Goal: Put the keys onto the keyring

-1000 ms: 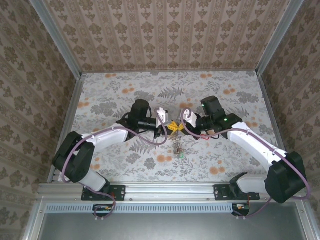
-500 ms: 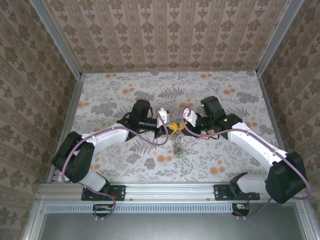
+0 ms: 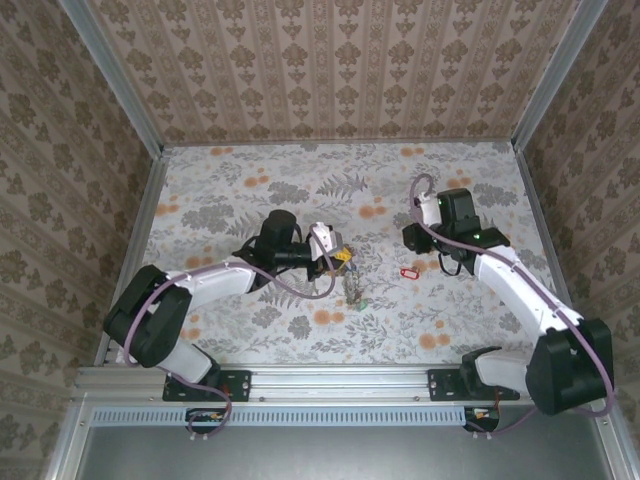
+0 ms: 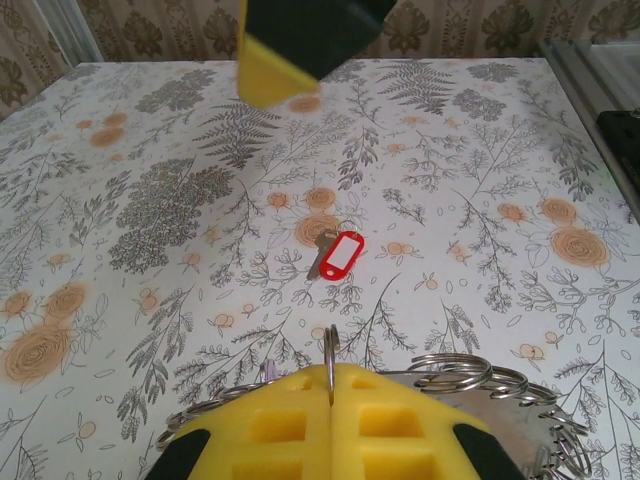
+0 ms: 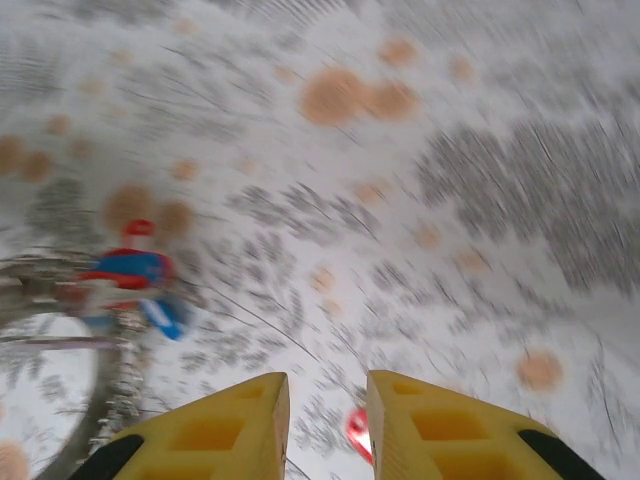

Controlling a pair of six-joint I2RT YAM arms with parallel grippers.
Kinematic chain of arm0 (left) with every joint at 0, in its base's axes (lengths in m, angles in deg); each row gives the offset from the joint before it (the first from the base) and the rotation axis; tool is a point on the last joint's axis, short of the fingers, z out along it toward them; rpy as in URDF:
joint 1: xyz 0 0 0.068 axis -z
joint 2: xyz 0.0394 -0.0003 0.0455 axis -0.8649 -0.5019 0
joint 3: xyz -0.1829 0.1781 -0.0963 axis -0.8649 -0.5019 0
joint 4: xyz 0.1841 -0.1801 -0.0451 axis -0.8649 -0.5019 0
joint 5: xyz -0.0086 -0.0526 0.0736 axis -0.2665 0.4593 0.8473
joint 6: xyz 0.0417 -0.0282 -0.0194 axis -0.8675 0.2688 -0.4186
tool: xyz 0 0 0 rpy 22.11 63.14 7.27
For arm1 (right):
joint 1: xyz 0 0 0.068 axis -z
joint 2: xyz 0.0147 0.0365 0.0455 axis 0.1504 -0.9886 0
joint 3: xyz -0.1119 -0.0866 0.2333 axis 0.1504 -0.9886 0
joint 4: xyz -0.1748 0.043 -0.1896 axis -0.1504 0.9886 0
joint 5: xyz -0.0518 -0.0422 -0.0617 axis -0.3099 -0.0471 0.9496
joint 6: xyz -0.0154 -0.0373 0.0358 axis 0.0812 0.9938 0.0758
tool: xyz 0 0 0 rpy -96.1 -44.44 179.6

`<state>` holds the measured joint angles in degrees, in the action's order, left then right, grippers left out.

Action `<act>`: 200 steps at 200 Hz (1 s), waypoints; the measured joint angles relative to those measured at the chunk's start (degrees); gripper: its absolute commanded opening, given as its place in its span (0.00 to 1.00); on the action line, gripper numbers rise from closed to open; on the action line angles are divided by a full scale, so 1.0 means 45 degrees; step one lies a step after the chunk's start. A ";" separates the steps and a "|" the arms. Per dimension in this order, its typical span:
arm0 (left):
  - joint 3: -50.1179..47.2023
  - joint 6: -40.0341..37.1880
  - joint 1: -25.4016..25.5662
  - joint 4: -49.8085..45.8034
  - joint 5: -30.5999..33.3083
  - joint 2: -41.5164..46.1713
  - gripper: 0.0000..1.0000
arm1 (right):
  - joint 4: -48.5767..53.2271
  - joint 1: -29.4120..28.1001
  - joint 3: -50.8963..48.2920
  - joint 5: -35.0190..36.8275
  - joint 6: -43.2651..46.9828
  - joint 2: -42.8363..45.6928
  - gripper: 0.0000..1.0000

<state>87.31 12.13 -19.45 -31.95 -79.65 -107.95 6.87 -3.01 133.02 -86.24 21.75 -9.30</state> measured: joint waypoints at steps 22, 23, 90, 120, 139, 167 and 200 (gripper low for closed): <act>-0.0073 0.0015 0.0000 0.0165 0.0029 0.0068 0.00 | 0.0763 0.0262 -0.0049 0.0554 -0.1093 -0.0826 0.30; -0.0073 0.0015 0.0000 0.0180 0.0034 0.0073 0.00 | 0.0792 0.0267 -0.0049 0.0573 -0.1107 -0.0855 0.30; -0.0296 0.0107 -0.0005 0.0500 -0.0112 0.0126 0.00 | 0.2006 0.0510 -0.0044 0.1496 -0.2720 -0.3823 0.33; -0.0374 0.0121 -0.0087 0.0534 -0.0155 0.0136 0.00 | 0.1967 0.0874 -0.0044 0.1443 -0.3400 -0.4046 0.32; -0.0408 0.0151 -0.0170 0.0549 -0.0160 0.0175 0.00 | 0.1797 0.0952 -0.0058 0.1171 -0.3755 -0.4080 0.31; -0.0408 0.0194 -0.0267 0.0554 -0.0219 0.0175 0.00 | 0.1428 0.0952 -0.0170 0.0729 -0.4119 -0.4274 0.30; -0.0413 0.0311 -0.0355 0.0622 -0.0257 0.0175 0.00 | 0.1287 0.0952 -0.0214 0.0311 -0.4367 -0.4415 0.25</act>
<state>85.45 13.53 -21.04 -29.15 -80.81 -107.16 12.67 1.27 132.06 -84.84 2.10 -29.17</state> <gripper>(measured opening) 0.043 0.267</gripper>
